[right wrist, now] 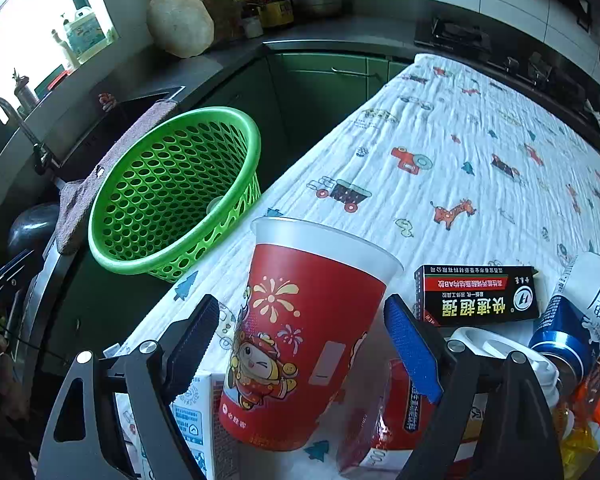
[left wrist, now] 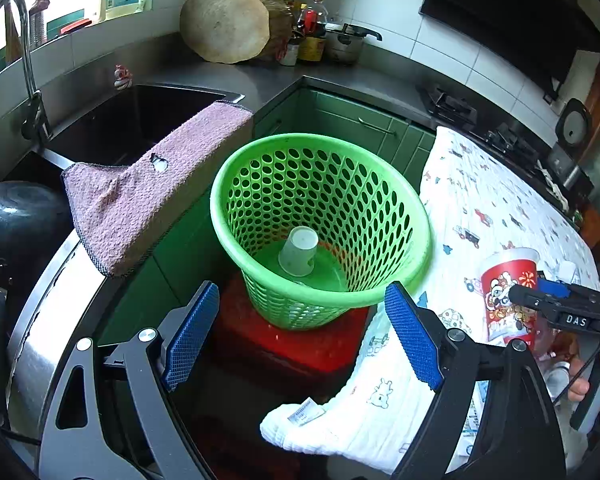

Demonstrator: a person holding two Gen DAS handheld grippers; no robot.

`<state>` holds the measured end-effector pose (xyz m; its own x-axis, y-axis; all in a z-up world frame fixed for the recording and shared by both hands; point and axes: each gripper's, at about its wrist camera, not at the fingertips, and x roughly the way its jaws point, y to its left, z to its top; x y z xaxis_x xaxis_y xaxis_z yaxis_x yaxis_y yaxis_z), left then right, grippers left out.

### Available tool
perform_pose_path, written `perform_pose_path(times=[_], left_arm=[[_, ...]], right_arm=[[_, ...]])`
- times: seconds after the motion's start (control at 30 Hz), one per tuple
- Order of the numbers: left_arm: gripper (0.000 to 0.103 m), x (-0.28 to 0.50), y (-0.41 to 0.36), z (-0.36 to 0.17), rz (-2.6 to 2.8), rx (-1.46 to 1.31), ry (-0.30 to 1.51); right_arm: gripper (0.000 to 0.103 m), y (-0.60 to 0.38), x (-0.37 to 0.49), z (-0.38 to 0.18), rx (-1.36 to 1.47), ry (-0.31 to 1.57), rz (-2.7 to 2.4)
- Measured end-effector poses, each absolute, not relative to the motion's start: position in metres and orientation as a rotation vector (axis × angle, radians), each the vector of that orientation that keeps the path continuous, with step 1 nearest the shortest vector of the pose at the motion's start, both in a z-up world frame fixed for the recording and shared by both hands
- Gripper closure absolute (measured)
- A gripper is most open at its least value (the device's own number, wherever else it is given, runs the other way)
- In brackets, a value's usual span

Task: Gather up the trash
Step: 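Grasp the red paper cup on the table with the right tool, then grasp the milk carton with the left tool while the right tool holds the red cup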

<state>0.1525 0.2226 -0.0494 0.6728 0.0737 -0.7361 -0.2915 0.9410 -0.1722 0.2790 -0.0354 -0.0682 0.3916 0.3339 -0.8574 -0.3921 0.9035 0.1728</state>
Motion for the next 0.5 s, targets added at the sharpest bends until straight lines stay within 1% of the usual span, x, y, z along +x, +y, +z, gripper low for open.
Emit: perform_pose_path(times=[0.17,0.3,0.33,0.37,0.5], left_arm=[[0.019,0.155,0.227,-0.054,0.210,-0.290,0.816],[0.019,0.157,0.228,-0.056,0.205,-0.294,0.820],[0.019,0.158,0.227,-0.056,0.203,-0.294,0.822],[0.019,0.158,0.227,-0.056,0.201,-0.294,0.823],[0.019,0.158,0.223,-0.056,0.190,-0.290,0.827]], right_arm=[[0.021,-0.030,0.291,-0.079,-0.032,1.150,0.453],[0.026,-0.028,0.299,-0.091,-0.005,1.207,0.433],[0.029,-0.027,0.301,-0.096,0.006,1.228,0.434],[0.030,-0.027,0.303,-0.099,0.019,1.242,0.436],[0.032,-0.028,0.300,-0.099,0.042,1.228,0.450]])
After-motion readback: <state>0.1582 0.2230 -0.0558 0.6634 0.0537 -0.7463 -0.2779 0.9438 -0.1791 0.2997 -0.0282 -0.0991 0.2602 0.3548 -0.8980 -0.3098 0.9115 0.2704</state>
